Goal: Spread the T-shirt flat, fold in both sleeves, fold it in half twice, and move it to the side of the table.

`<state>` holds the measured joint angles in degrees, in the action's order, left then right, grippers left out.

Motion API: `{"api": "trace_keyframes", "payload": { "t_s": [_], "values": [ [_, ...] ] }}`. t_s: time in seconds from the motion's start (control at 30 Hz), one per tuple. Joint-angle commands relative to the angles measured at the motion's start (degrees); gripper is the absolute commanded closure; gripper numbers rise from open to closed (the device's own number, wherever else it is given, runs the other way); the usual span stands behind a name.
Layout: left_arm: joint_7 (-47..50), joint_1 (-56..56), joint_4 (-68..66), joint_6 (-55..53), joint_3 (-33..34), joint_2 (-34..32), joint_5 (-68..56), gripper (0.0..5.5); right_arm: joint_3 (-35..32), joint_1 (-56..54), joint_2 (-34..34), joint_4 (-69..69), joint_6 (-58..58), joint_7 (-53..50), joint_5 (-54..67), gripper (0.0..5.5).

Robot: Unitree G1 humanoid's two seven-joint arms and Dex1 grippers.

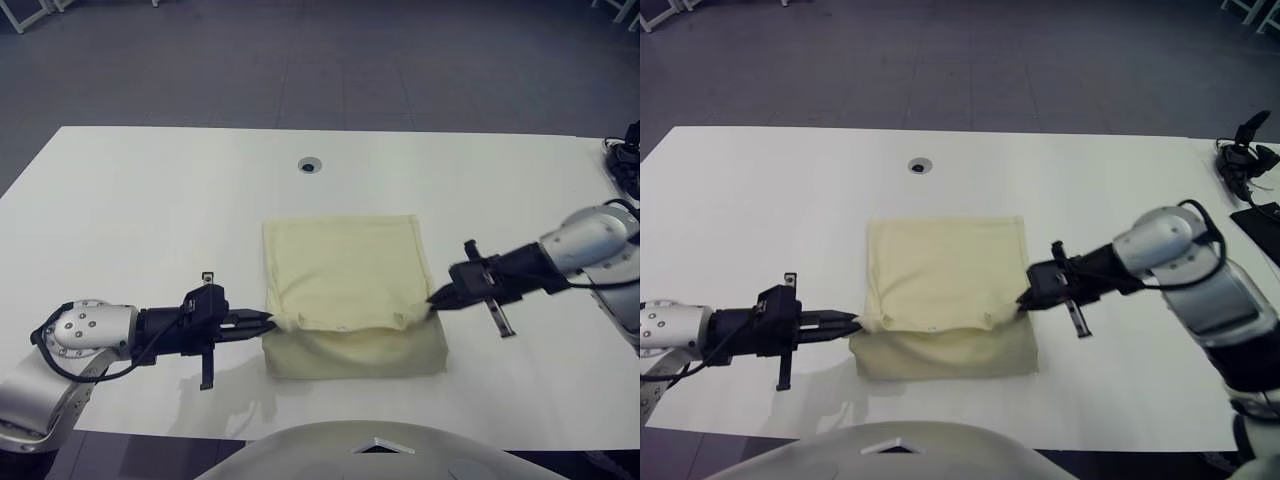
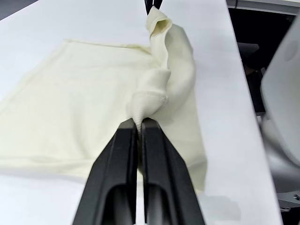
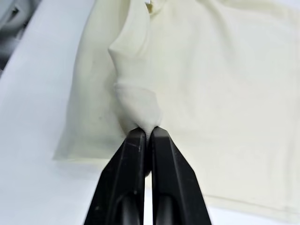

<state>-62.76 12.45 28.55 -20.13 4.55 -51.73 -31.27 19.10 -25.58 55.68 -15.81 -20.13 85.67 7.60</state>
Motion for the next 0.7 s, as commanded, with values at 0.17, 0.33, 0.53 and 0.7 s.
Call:
{"api": "trace_keyframes", "payload": {
  "t_s": [0.17, 0.33, 0.53, 0.7],
  "values": [
    [6.7, -16.0, -14.6, 3.3, -3.9, 6.8, 7.8, 5.50, 6.3, -14.4, -10.6, 20.7, 6.5, -6.8, -11.3, 5.49],
    [12.1, -20.7, -20.0, 6.5, -6.5, 11.1, 14.2, 5.50, 6.3, -18.1, -12.4, 29.8, 10.0, -8.3, -14.6, 5.49],
    [11.6, -23.9, -23.2, 10.1, -9.3, 13.6, 17.0, 5.50, 3.5, -17.9, -10.6, 31.1, 11.3, -7.7, -14.1, 5.49],
    [14.8, -29.8, -29.3, 17.2, -9.7, 17.1, 20.9, 5.50, 1.7, -18.6, -10.6, 33.1, 12.2, -8.8, -14.7, 5.49]
  ]
}}
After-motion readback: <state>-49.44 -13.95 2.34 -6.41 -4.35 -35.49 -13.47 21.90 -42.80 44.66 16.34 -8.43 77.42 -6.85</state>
